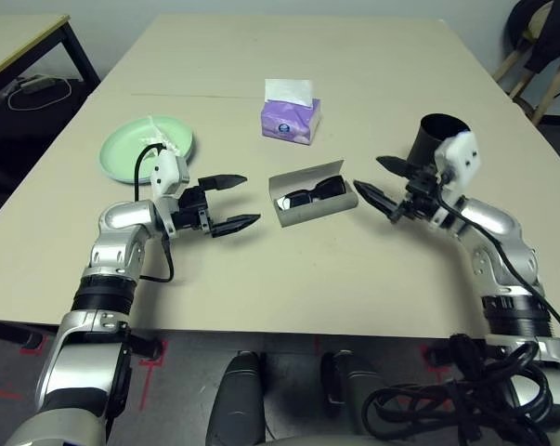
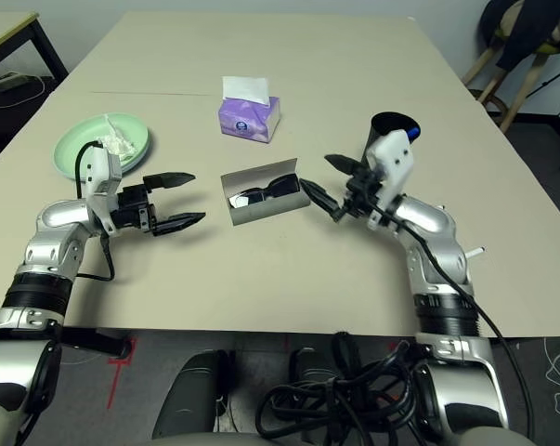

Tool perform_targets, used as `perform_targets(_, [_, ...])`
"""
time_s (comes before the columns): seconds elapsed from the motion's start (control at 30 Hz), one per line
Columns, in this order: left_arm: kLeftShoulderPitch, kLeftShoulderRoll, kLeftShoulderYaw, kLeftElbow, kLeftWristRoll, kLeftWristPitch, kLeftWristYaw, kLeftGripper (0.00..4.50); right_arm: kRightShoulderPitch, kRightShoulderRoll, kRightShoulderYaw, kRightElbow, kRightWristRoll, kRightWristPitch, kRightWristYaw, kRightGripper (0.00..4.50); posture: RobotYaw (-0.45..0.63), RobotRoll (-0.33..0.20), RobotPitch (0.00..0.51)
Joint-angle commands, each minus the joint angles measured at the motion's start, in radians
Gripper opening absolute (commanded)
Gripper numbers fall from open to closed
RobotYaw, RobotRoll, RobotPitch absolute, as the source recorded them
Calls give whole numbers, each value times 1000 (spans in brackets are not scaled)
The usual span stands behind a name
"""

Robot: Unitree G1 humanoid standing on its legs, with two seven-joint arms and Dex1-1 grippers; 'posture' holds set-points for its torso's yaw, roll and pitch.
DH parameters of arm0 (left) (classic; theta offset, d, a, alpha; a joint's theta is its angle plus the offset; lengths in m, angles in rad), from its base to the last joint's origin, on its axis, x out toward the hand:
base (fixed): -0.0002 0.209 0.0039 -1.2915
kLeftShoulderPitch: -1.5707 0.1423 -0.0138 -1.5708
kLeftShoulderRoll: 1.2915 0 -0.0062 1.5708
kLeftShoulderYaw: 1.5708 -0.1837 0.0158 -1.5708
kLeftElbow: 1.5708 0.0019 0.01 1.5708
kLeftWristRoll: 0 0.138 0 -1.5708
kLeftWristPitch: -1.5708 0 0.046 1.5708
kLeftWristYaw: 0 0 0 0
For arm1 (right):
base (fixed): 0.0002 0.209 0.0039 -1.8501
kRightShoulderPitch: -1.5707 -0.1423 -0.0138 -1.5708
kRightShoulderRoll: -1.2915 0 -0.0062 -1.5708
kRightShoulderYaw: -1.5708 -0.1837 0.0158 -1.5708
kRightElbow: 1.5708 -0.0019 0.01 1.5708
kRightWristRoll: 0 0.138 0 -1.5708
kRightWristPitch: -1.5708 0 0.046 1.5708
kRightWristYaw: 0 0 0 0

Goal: Organize and tidy the items on the table.

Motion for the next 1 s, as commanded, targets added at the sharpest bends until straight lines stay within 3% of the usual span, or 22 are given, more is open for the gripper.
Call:
perform_targets(0.03, [-22, -17, -5, 45, 21, -42, -10, 4500, 19, -22, -30, 75, 51, -105, 34, 4455, 58, 0, 116])
perform_targets(0.2, [-53, -24, -1, 116, 34, -76, -9, 4500, -8, -24, -17, 97, 69, -155, 2, 4455, 44, 0, 115])
perform_targets(0.3, [-72, -37, 9, 156, 29, -92, -9, 3892, -28, -16, -5, 86, 75, -160, -22, 4500, 38, 0, 113])
perform_targets(0.63, [-166, -69, 48, 328, 73, -114, 163, 25, -25, -17, 8, 127, 102, -178, -19, 4500, 36, 0, 107])
perform_targets(1.0, [-277, -119, 84, 438, 90, -61, 324, 25, -8, 5, 16, 122, 151, -131, -3, 4500, 37, 0, 100])
